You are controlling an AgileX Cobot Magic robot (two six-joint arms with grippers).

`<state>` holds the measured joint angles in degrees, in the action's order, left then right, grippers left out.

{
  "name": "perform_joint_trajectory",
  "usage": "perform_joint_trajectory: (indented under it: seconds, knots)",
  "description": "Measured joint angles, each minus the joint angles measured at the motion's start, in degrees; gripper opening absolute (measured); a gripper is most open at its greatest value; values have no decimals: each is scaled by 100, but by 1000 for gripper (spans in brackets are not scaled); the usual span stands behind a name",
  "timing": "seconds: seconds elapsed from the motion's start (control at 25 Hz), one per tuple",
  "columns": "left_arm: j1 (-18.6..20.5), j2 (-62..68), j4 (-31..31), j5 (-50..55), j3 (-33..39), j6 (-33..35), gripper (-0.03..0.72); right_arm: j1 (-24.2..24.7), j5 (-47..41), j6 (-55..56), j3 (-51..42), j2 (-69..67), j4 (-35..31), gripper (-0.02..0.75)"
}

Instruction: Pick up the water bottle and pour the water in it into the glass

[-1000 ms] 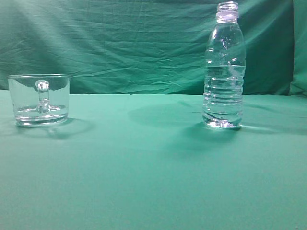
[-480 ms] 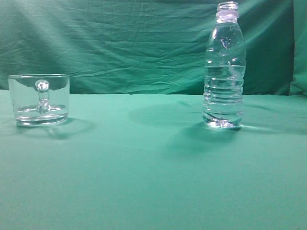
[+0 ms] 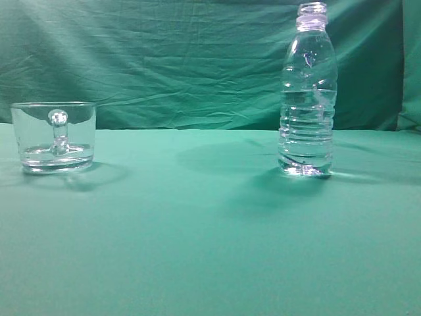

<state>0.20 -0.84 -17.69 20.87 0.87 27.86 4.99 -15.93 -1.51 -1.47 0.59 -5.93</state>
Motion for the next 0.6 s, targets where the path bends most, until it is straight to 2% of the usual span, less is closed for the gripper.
perform_joint_trajectory:
  seconds: [0.32,0.6]
  knots:
    - [0,0,0,0,0,0,0,0,-497,-467,0,0,21,0]
    - [0,0,0,0,0,0,0,0,-525,-559,0,0,-37,0]
